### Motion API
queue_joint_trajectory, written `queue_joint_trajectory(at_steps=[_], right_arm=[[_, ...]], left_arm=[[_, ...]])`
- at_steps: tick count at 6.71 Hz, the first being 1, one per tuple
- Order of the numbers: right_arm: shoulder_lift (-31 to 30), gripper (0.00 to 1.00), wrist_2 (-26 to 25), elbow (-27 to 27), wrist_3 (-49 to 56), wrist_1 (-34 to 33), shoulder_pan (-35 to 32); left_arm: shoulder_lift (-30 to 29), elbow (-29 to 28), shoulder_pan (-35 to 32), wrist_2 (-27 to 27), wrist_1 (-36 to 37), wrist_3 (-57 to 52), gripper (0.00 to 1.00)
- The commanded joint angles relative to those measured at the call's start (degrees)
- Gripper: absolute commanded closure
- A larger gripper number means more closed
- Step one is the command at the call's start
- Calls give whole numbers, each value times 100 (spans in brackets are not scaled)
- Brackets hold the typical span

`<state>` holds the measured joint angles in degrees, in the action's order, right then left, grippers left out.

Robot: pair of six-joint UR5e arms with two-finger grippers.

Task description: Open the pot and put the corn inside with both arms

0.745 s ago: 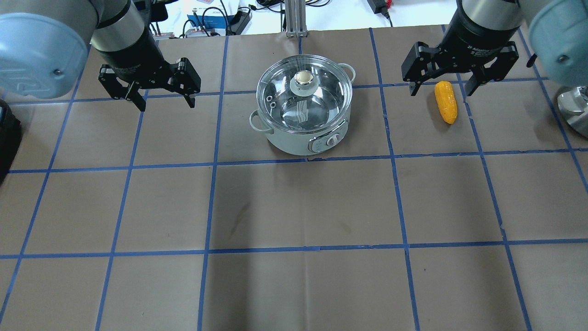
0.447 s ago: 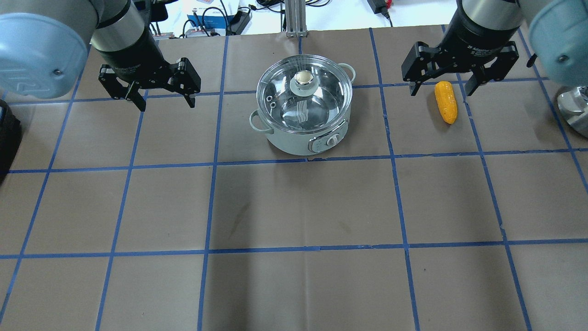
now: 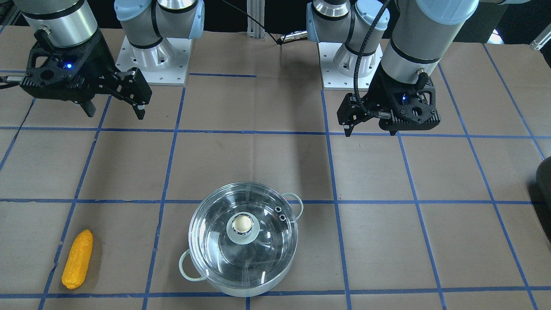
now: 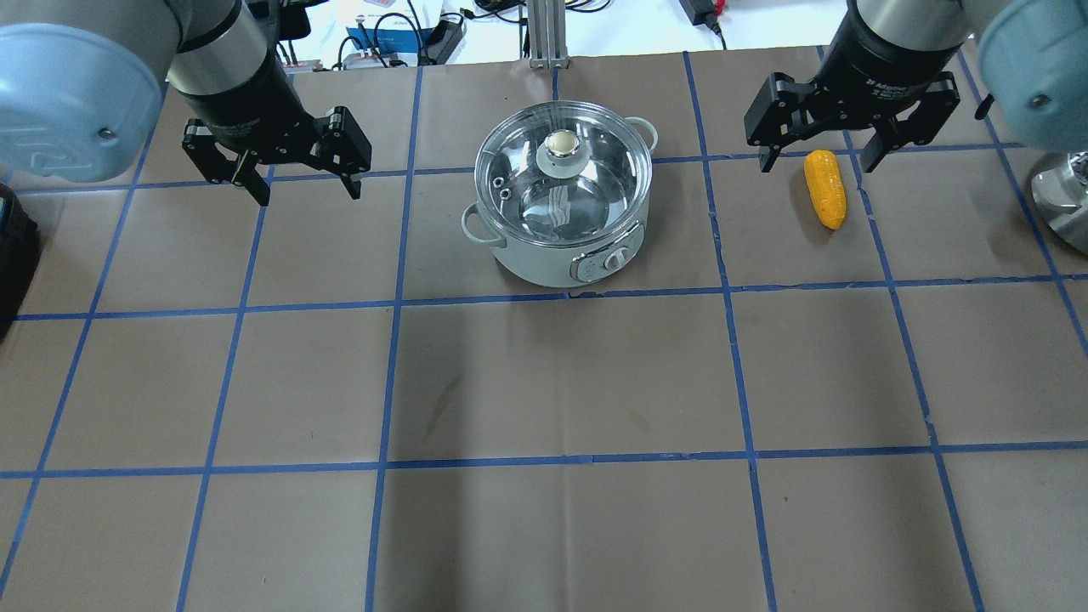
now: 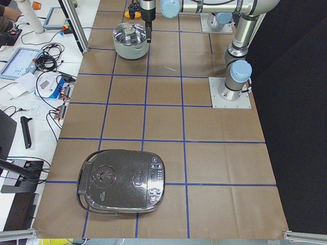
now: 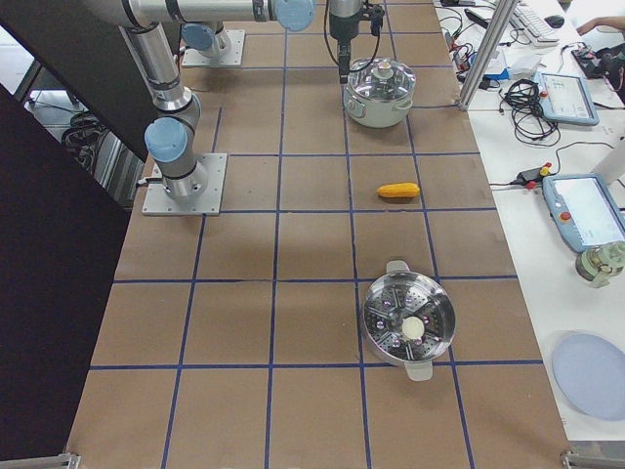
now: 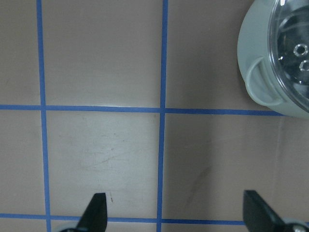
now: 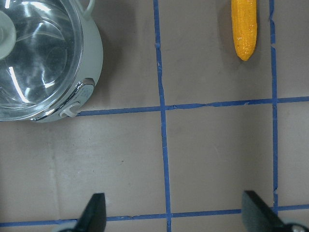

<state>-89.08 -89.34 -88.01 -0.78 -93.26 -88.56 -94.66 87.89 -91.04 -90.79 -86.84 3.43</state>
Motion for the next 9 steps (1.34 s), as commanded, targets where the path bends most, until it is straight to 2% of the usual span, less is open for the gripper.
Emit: queue_joint_trajectory(at_steps=[1, 2, 3, 4, 5, 6, 7, 8, 9], right_arm=[[520, 0, 4, 528, 420, -68, 171], [1271, 0, -5, 888, 534, -139, 416], [1870, 2, -13, 1057, 831, -340, 818], [2494, 3, -5, 1032, 1139, -1038, 1153], [3057, 3, 4, 945, 1533, -1680, 1339], [3402, 8, 30, 726, 1546, -2304, 1419], [3675, 8, 196, 498, 1555, -3041, 1420], [3826, 12, 206, 374, 1564, -3266, 1420], [3810, 41, 206, 381, 1555, -3242, 1420]], left_arm=[[-87, -43, -10, 9, 9, 9, 0], [-297, -357, -132, 70, 26, 96, 0], [-812, -908, -551, 305, 52, 314, 0], [-1479, -1532, -1051, 325, 70, 925, 0], [-2155, -2008, -1404, 325, 453, 1341, 0], [-2615, -2326, -1538, 560, 692, 1606, 0], [-2906, -2399, -1557, 763, 1068, 1626, 0], [-3092, -2417, -1557, 765, 1290, 1696, 0], [-3155, -2408, -1566, 765, 1379, 1696, 0]])
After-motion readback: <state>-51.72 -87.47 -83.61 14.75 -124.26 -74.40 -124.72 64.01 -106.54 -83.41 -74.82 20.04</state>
